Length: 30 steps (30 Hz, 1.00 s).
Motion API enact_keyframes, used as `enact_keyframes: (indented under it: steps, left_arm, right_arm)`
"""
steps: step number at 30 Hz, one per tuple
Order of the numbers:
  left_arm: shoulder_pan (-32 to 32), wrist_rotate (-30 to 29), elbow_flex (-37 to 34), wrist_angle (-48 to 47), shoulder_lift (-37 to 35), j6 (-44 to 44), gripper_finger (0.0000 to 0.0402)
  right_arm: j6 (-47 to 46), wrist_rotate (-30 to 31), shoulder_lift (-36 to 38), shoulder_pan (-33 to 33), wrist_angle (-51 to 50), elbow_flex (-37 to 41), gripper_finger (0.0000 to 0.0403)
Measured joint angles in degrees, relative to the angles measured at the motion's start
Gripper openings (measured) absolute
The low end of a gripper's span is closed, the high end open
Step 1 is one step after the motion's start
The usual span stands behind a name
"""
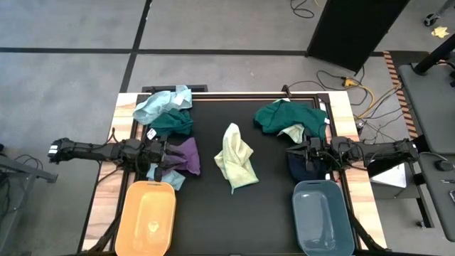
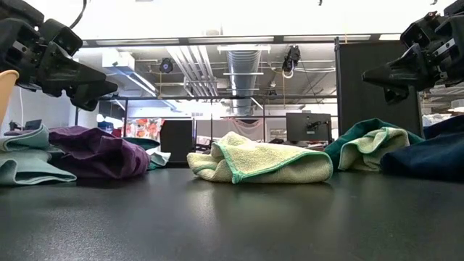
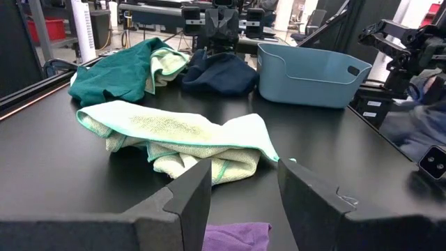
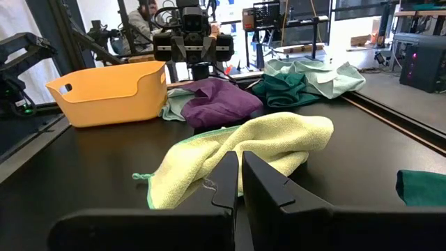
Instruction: Sort microfiber towel by color & place in baskets
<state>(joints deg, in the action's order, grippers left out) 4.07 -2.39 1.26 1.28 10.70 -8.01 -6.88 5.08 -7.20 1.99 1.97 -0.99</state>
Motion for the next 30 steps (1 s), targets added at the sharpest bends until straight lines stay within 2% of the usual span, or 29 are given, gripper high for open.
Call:
enact_keyframes:
  steps: [7, 9, 14, 18, 21, 26, 30]
  left_arm:
    - [0.00, 0.00, 0.00, -0.01, 0.00, 0.01, 0.0151]
    - [-0.01, 0.01, 0.00, 0.00, -0.01, 0.00, 0.0151]
    - [-0.01, 0.02, 0.00, 0.00, -0.02, 0.00, 0.0151]
    - [-0.01, 0.01, 0.00, 0.00, 0.00, 0.02, 0.0151]
    - [0.00, 0.02, 0.00, 0.00, 0.00, 0.02, 0.0151]
    - [-0.01, 0.00, 0.00, 0.00, 0.09, 0.01, 0.0151]
    - [0.00, 0.00, 0.00, 0.00, 0.09, 0.00, 0.0151]
  right_arm:
    - [0.39, 0.39, -0.02, -0.01, 0.65, 0.00, 0.0013]
    - [-3.54, 0.73, -0.02, -0.01, 1.83, 0.00, 0.0013]
    - [-23.14, 1.36, -0.49, -0.01, 9.09, 0.00, 0.0013]
    - [-23.99, -0.83, -2.50, 0.50, 21.01, 0.00, 0.0013]
    - [-23.21, -1.14, -6.93, 1.81, 30.41, -0.58, 0.0013]
    - [-17.99, -1.05, -19.93, 5.66, 30.02, -4.21, 0.0017]
    - [-13.29, 0.23, -32.89, 9.02, 30.49, -6.85, 0.0052]
